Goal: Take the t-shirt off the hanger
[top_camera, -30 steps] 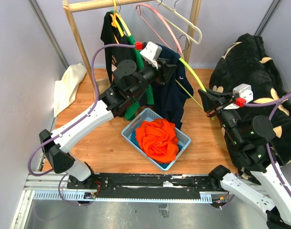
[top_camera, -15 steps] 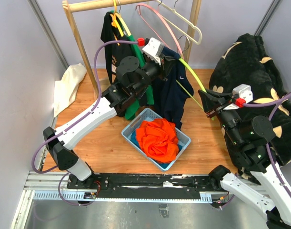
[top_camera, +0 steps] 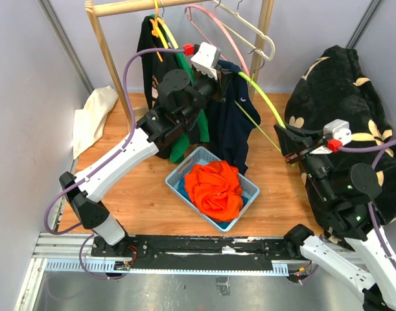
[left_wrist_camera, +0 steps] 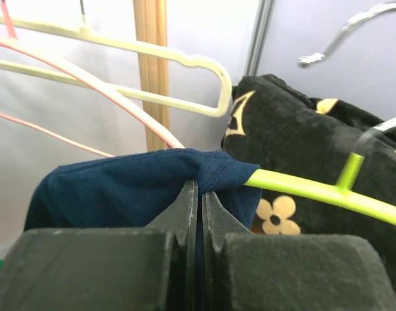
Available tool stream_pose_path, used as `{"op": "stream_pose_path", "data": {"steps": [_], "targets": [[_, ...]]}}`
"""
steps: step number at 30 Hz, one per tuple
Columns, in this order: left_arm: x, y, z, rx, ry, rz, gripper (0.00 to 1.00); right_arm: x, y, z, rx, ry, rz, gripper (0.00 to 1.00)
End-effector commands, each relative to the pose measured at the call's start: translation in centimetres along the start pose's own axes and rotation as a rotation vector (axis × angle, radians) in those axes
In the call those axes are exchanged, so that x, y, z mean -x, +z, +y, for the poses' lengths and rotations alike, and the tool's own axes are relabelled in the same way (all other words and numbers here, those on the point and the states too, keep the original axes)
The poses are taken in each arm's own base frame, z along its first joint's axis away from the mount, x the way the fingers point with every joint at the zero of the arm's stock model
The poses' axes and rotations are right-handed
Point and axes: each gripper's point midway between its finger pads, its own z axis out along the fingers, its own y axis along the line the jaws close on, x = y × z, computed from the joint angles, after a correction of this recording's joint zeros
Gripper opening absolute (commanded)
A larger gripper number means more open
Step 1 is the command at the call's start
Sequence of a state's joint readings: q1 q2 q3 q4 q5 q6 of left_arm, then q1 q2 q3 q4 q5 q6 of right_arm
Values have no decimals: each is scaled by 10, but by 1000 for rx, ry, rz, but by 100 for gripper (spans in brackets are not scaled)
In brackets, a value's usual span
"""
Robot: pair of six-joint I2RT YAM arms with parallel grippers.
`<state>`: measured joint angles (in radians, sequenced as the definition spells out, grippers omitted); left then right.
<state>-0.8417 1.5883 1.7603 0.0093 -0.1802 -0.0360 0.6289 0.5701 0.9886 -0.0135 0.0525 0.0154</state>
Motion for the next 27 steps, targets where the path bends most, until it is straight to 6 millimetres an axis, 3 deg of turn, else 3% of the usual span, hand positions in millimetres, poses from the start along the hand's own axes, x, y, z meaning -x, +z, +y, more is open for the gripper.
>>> {"op": "stream_pose_path", "data": {"steps": [1,16,21,27], "targets": [[30,9,26,104,25,-53,1,32,-14,-3,-2,-20,-106,1],[22,36,74,211,37,-13,1,70,-68,-10,-2,-53,-179,1],[22,34,72,193,40,-7,0,81,-79,-16,-33,-56,-208,1],[36,23,51,80,26,-25,1,87,-86,-31,-116,-50,-239,1]]}}
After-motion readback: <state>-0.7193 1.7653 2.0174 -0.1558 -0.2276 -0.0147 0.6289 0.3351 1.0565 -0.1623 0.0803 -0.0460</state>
